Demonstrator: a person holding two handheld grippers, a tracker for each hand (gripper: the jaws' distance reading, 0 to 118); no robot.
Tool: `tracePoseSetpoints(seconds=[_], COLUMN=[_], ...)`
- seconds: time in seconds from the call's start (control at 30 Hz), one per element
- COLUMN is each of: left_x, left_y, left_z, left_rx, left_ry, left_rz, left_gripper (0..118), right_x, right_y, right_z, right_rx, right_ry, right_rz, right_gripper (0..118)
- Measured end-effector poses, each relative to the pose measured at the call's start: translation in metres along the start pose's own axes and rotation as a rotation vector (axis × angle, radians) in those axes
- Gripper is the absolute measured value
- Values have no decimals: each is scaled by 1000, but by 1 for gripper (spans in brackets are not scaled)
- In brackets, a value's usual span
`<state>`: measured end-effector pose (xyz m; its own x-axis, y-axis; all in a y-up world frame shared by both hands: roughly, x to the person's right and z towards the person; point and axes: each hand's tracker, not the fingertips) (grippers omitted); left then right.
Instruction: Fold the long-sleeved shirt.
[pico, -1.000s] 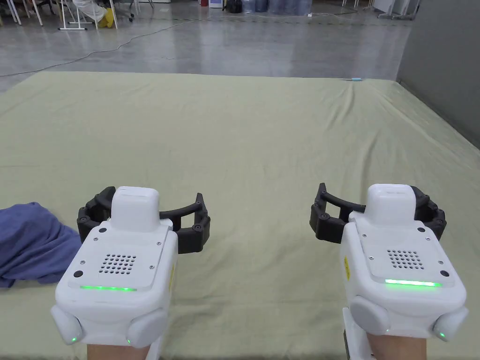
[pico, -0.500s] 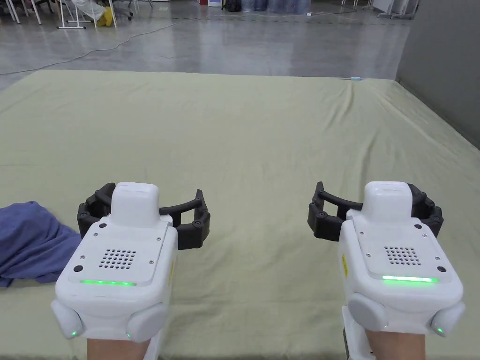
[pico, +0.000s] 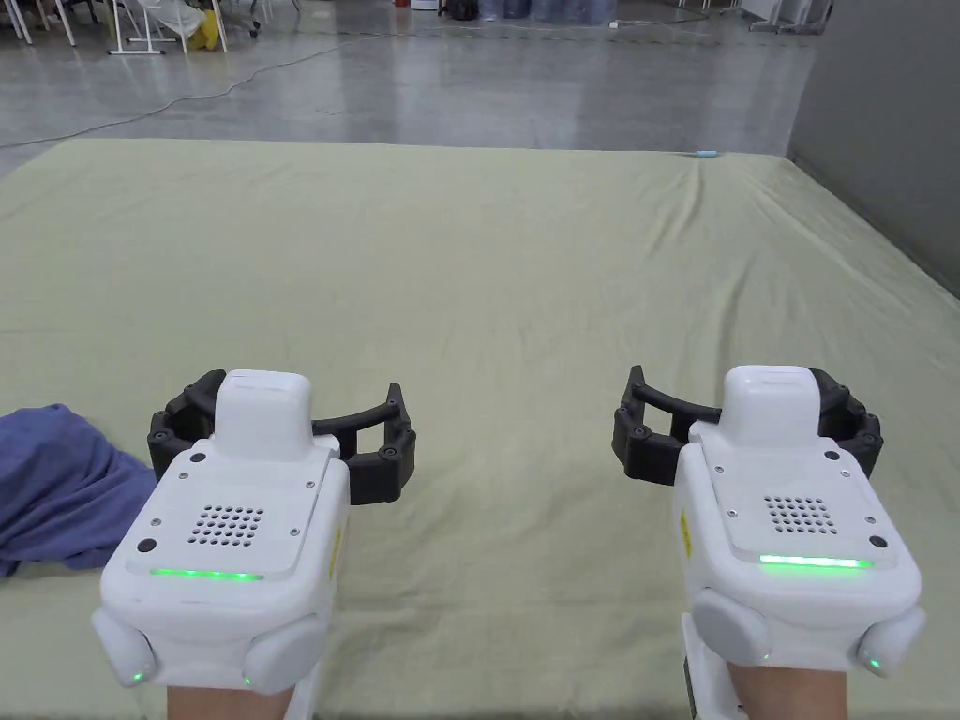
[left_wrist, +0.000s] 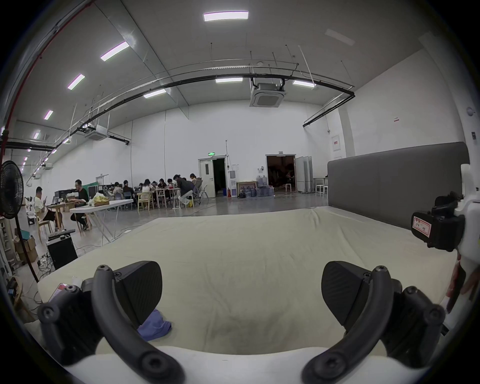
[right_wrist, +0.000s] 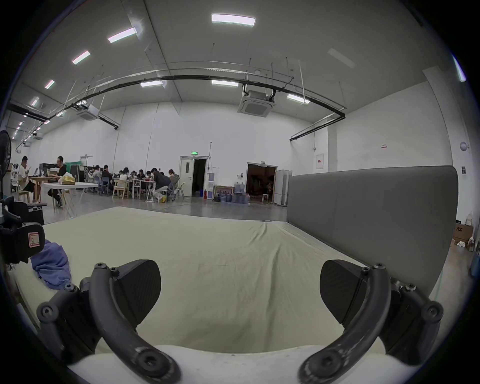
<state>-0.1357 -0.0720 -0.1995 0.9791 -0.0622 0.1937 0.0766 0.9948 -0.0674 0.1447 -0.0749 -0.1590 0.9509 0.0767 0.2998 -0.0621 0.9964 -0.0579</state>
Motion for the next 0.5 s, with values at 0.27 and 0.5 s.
tracePoseSetpoints(seconds=[0.27,0.5], left_x=[0,-1], left_y=[-2,-2], left_z=[1,2], left_rx=[-1,2], left_ry=[2,6], left_rz=[8,9], left_gripper=[118,118], right_x=[0,-2], right_y=[-2,-3], right_z=[1,1], right_rx=[-2,-8], right_ry=[4,10], right_rz=[-2,-2], right_gripper=[118,118])
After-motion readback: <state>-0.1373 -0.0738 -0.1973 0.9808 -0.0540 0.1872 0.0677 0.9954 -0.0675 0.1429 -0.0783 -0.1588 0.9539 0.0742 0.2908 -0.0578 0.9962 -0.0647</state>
